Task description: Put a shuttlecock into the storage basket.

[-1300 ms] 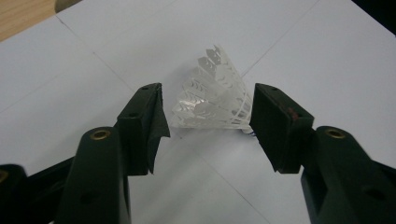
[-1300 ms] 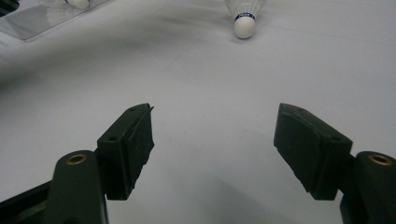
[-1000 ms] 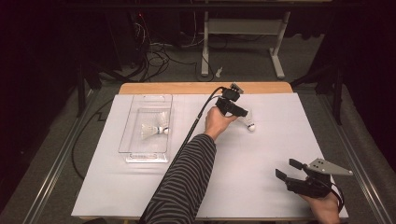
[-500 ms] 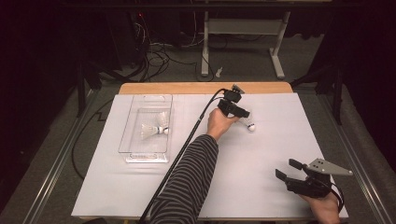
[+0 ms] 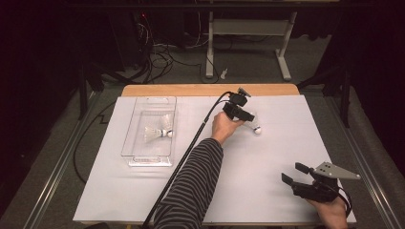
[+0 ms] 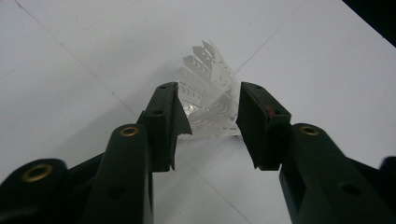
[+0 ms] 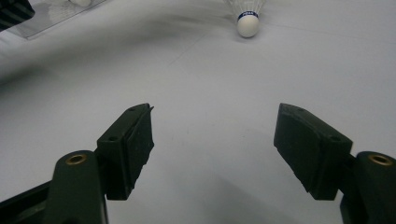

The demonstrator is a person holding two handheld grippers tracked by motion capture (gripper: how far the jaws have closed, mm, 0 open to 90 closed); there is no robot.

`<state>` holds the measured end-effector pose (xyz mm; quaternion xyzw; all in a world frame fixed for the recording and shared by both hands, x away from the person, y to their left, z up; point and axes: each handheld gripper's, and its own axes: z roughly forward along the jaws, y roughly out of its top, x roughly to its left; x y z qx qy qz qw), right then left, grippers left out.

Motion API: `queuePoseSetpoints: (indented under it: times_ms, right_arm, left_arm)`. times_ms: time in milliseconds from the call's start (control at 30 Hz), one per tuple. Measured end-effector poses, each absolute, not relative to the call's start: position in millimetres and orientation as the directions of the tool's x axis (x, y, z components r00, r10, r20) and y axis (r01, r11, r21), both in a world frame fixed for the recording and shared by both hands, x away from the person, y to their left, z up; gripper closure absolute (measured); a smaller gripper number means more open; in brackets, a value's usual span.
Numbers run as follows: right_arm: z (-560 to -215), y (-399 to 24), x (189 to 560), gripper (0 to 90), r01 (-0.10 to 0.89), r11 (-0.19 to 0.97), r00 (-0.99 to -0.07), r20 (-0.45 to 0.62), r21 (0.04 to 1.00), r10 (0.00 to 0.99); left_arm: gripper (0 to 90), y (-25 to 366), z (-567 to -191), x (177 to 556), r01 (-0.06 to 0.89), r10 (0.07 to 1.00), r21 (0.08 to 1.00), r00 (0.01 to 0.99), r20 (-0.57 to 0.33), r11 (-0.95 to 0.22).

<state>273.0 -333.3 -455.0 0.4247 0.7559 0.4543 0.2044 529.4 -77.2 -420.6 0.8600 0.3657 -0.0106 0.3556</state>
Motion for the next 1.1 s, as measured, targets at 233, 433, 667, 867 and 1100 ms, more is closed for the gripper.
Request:
queuePoseSetpoints:
  times_ms: [233, 433, 667, 867, 1100]
  right_arm:
    - [-455, -333, 273, 28.7, 0.458, 0.224, -0.553, 0.078, 0.860, 0.829]
    - [-455, -333, 272, 28.8, 0.459, 0.224, -0.552, 0.079, 0.860, 0.830]
    - [-455, -333, 272, 28.7, 0.459, 0.226, -0.553, 0.077, 0.859, 0.830]
    - [-455, -333, 272, 28.8, 0.460, 0.225, -0.552, 0.078, 0.859, 0.830]
    - [-455, -332, 272, 28.8, 0.457, 0.232, -0.554, 0.071, 0.858, 0.829]
  left_arm:
    - [68.0, -76, -424, 527, 0.634, 0.603, 0.578, 0.746, -0.281, -0.514]
    - [79.3, -75, -425, 525, 0.624, 0.581, 0.557, 0.763, -0.284, -0.548]
    - [88.8, -75, -422, 522, 0.608, 0.556, 0.561, 0.780, -0.288, -0.562]
    - [89.5, -72, -419, 515, 0.594, 0.547, 0.568, 0.790, -0.277, -0.570]
    - [89.7, -62, -414, 504, 0.578, 0.541, 0.570, 0.800, -0.259, -0.583]
